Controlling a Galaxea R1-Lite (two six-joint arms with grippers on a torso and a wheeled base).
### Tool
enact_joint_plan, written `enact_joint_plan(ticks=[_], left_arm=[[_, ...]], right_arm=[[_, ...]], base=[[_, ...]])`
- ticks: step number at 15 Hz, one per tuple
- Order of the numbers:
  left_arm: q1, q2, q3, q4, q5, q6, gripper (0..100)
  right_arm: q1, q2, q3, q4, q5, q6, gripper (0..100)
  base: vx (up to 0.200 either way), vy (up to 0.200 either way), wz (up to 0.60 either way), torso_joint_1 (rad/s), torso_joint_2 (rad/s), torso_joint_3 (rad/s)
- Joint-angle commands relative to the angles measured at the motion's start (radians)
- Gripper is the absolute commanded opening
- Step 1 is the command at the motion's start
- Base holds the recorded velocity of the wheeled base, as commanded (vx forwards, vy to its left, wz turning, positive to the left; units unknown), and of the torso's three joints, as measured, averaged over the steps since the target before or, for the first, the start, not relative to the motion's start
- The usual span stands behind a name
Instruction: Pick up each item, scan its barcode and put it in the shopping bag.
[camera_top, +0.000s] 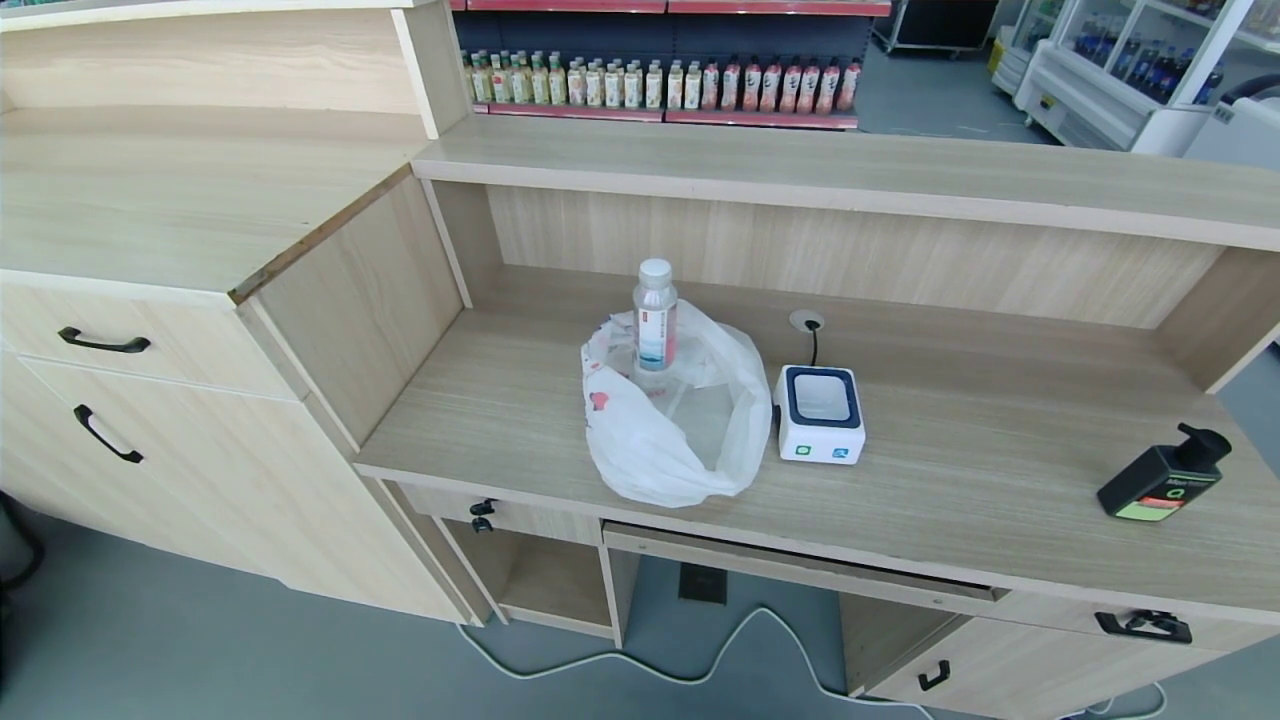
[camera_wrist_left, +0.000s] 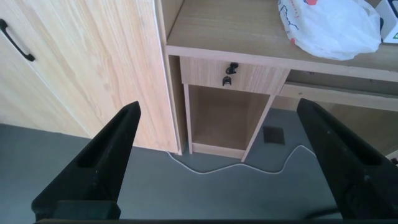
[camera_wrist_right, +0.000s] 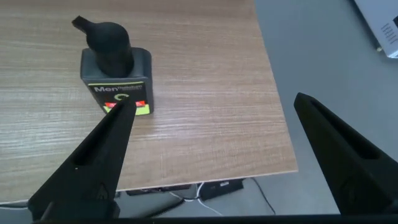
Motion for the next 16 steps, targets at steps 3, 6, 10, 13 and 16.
enact_joint_plan(ticks=[3, 6, 10, 13, 16], left_arm=[[0.0, 0.0, 0.0, 0.0, 0.0, 0.0, 100], [0.0, 0.0, 0.0, 0.0, 0.0, 0.0, 100], [0.0, 0.0, 0.0, 0.0, 0.0, 0.0, 100], [-0.001, 0.0, 0.0, 0.0, 0.0, 0.0, 100], [-0.001, 0.0, 0.0, 0.0, 0.001, 0.0, 100]], right_arm=[[0.104, 0.12, -0.091, 0.003, 0.06, 0.006, 100], [0.159, 0.162, -0.101, 0.004, 0.063, -0.005, 100], [0.162, 0.211, -0.106, 0.003, 0.063, -0.046, 100], [0.188, 0.246, -0.133, 0.003, 0.063, -0.046, 100], [0.239, 0.272, -0.156, -0.003, 0.063, -0.038, 100]], base=[[0.0, 0.0, 0.0, 0.0, 0.0, 0.0], [0.0, 0.0, 0.0, 0.0, 0.0, 0.0], [0.0, 0.0, 0.0, 0.0, 0.0, 0.0], [0.0, 0.0, 0.0, 0.0, 0.0, 0.0], [0.0, 0.0, 0.0, 0.0, 0.0, 0.0]])
